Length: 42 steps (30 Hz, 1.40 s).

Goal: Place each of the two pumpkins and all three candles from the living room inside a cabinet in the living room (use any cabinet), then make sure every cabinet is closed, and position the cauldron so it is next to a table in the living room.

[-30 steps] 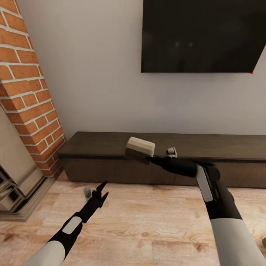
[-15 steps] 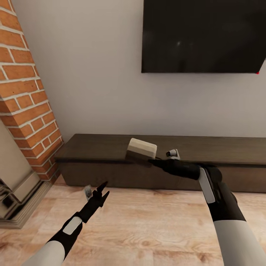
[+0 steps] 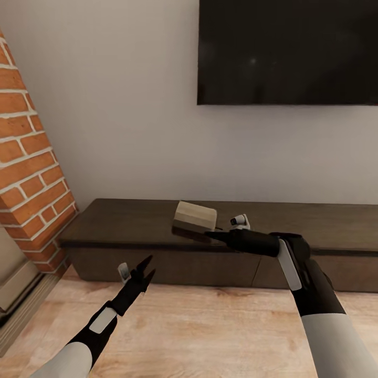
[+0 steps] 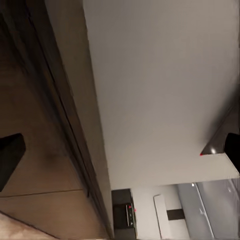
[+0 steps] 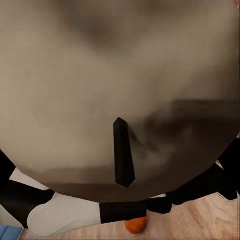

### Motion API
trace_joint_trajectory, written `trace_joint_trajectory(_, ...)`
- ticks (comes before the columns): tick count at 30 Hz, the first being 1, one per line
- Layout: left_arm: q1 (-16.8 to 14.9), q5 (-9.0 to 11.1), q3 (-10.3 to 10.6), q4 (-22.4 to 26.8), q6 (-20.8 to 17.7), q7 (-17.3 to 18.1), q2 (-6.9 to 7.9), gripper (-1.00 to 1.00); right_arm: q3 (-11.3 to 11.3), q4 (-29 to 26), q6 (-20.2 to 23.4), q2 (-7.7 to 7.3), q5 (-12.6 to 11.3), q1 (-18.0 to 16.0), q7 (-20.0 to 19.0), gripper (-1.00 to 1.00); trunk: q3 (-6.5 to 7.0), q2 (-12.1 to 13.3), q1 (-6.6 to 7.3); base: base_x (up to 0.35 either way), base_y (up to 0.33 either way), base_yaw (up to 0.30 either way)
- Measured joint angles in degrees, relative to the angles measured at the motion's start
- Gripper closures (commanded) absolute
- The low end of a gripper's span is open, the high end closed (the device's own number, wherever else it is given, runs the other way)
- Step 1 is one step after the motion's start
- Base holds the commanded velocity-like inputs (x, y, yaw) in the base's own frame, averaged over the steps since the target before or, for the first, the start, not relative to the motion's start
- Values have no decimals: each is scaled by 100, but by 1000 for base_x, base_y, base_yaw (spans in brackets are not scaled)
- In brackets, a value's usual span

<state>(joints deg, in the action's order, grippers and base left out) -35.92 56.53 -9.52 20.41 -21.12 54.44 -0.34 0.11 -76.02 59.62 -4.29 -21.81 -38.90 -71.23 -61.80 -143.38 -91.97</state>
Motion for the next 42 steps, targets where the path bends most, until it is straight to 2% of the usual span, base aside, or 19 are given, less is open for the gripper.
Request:
trace_joint_trajectory(7, 0, -7, 2, -6, 5, 176, 5, -100, -1, 1, -6, -7, 11, 0, 0, 100, 0, 0, -2, 257, -94, 0)
trace_joint_trajectory(33, 0, -7, -11, -13, 12, 186, 91, -100, -3, -1, 11, 0, -25, 0, -1, 100, 0, 0, -3, 6, -2, 0)
trace_joint_trajectory(42, 1, -8, -10, -8, 7, 190, 103, -100, -3, 0, 5, -7, -13, 0, 0, 100, -199, -12, -27, 0, 0, 0)
